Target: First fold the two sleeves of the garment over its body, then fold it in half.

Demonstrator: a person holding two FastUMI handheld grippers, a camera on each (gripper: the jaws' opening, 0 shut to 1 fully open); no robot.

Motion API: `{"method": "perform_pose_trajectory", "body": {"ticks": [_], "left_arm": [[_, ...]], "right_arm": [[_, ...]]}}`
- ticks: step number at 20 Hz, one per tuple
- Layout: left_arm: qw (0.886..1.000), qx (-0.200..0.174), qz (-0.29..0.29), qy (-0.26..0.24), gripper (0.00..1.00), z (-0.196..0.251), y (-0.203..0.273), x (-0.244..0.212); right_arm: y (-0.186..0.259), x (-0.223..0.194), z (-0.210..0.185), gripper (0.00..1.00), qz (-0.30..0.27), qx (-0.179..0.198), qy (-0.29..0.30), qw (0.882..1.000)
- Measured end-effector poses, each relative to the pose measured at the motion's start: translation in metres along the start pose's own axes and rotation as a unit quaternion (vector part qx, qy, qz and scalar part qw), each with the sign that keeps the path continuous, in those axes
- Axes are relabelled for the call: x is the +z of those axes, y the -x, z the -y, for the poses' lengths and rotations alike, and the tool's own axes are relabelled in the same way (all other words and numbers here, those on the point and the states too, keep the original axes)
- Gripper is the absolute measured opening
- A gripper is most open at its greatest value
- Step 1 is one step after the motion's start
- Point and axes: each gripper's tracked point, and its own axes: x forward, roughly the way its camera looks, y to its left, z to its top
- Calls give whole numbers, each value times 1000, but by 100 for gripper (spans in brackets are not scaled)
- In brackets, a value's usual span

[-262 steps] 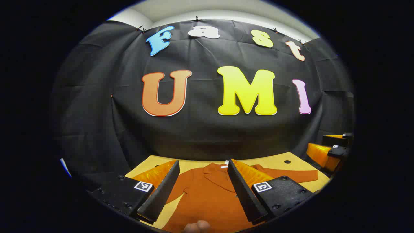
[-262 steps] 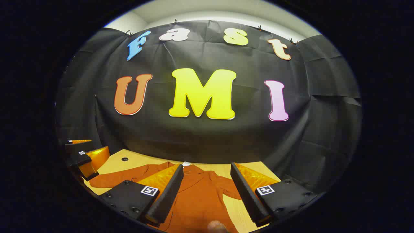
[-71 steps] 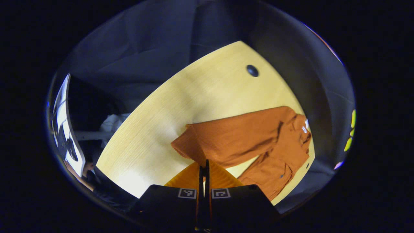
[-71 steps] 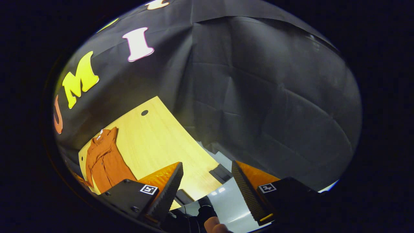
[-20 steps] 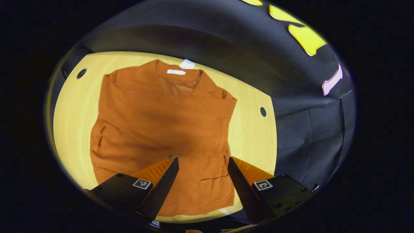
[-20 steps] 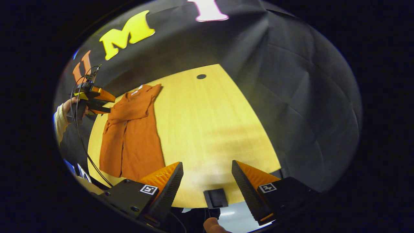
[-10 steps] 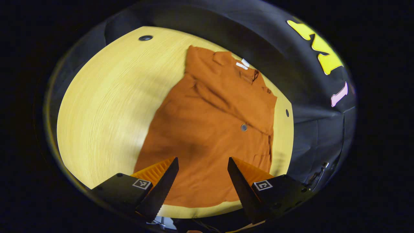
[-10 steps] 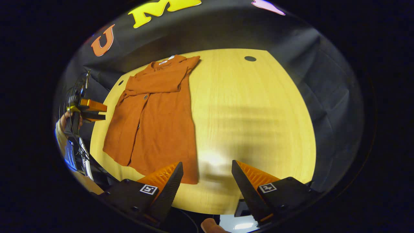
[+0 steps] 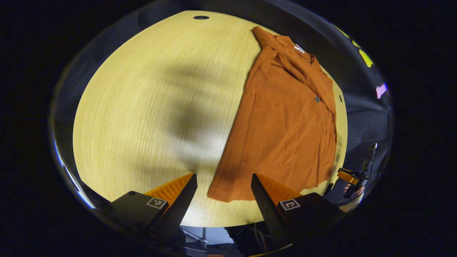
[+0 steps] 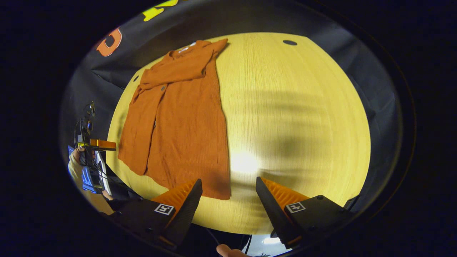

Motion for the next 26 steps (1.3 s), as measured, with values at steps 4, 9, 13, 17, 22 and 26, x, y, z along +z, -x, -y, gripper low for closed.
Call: {"method": "perform_pose_trajectory", "body": {"ticks": [4, 9, 13, 17, 22, 26], "left_arm": [[997, -68, -38, -22, 96, 18, 1, -15], [985, -153, -60, -49, 94, 26, 10, -7], [978, -181, -83, -59, 94, 26, 12, -10], [978, -183, -51, -85, 95, 34, 10, -5], [981, -172, -33, -79, 93, 54, -6, 5], [983, -170, -45, -57, 26, 63, -5, -5]], "right_arm": [[-15, -16, -5, 98, -50, 67, -38, 996], [-17, -4, -18, 93, -74, 159, -84, 981], [-23, 0, -34, 92, -94, 200, -99, 970], [-33, -6, -62, 85, -104, 220, -73, 967], [-45, -14, -79, 62, -106, 226, -67, 966], [-46, -17, -69, 58, -108, 219, -88, 966]]}}
